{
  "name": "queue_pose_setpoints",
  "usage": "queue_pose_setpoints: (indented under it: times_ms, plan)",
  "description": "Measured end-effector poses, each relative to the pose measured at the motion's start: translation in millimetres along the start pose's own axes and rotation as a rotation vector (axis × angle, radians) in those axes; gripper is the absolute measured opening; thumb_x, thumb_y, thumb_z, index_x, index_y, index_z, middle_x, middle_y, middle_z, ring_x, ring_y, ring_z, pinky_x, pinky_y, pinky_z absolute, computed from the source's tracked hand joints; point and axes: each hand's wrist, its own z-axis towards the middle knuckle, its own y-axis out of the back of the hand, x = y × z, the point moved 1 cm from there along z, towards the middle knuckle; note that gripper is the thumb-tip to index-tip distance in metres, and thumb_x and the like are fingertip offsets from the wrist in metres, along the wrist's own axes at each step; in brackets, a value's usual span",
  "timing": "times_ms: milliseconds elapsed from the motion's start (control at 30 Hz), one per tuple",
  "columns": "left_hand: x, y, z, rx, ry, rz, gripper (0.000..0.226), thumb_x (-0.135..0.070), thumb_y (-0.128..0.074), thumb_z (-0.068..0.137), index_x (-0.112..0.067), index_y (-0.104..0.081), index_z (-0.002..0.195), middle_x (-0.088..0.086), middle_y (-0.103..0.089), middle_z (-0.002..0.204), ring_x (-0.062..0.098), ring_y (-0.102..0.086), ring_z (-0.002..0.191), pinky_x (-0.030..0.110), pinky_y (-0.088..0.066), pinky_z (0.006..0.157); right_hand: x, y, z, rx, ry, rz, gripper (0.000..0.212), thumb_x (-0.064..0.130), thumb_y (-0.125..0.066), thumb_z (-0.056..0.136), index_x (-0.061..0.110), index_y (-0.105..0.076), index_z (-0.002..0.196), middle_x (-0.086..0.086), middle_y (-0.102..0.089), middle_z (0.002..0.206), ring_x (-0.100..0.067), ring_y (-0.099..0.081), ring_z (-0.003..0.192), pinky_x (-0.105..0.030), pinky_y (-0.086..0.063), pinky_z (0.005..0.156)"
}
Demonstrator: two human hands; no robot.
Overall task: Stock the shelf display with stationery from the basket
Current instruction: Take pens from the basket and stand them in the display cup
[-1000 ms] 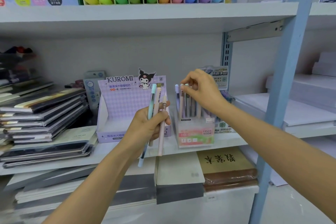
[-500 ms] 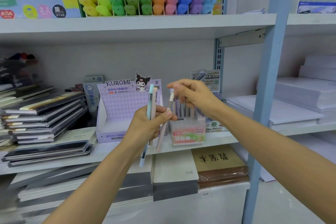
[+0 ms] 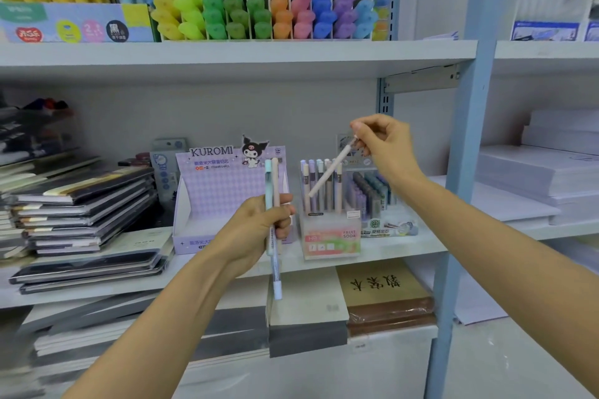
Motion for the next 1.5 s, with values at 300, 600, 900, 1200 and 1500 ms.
queue_pose_setpoints:
  times_ms: [300,600,900,1200,1500]
  plan:
    - [6.1,6.7,0.2,0.028,-0.094,0.032,0.019,-0.009,-0.042,0.102,-0.004,-0.060,0.108,0.004,-0.069,0.072,0.013,-0.061,0.060,0.022,-0.054,0.059,-21.1,-23.9,0.0,0.104,0.186,-0.411,0.009,0.012,-0.068,0.089,0.010,-0.074,0.095,0.002,-0.069,0.083,-0.004,-0.061,0.071,-0.007,-0.048,0.069]
    - [16.7,12.2,10.9,-0.019,-0.125,0.119,0.028,-0.037,-0.044,0.101,-0.022,-0.064,0.115,0.003,-0.056,0.058,0.014,-0.046,0.043,0.023,-0.041,0.043,-19.1,-32.5,4.9,0.249,0.264,-0.493,0.009,0.016,-0.066,0.091,0.012,-0.075,0.093,0.014,-0.064,0.077,0.006,-0.059,0.071,-0.004,-0.044,0.069]
    - [20.4,18.1,13.1,-0.038,-0.144,0.086,0.025,-0.034,-0.049,0.100,-0.017,-0.068,0.102,-0.002,-0.047,0.054,0.008,-0.030,0.039,0.016,-0.026,0.037,-16.7,-36.5,8.4,0.257,0.282,-0.460,0.010,0.015,-0.067,0.090,0.011,-0.075,0.095,0.008,-0.068,0.081,0.002,-0.061,0.072,-0.009,-0.049,0.073]
    - [21.2,17.1,12.0,-0.085,-0.148,0.068,0.023,-0.035,-0.054,0.097,-0.021,-0.071,0.090,-0.004,-0.038,0.051,0.008,-0.026,0.039,0.016,-0.024,0.036,-15.4,-41.2,4.6,0.254,0.298,-0.429,0.010,0.013,-0.068,0.089,0.008,-0.075,0.094,0.007,-0.068,0.081,0.004,-0.059,0.066,-0.011,-0.049,0.072]
    - [24.2,10.3,15.2,-0.114,-0.108,0.078,0.017,-0.026,-0.058,0.096,-0.014,-0.070,0.096,-0.003,-0.031,0.056,0.008,-0.025,0.042,0.017,-0.022,0.037,-24.1,-46.7,2.0,0.339,0.251,-0.430,0.012,0.013,-0.070,0.088,0.007,-0.074,0.098,-0.004,-0.073,0.084,-0.009,-0.063,0.072,-0.019,-0.052,0.073]
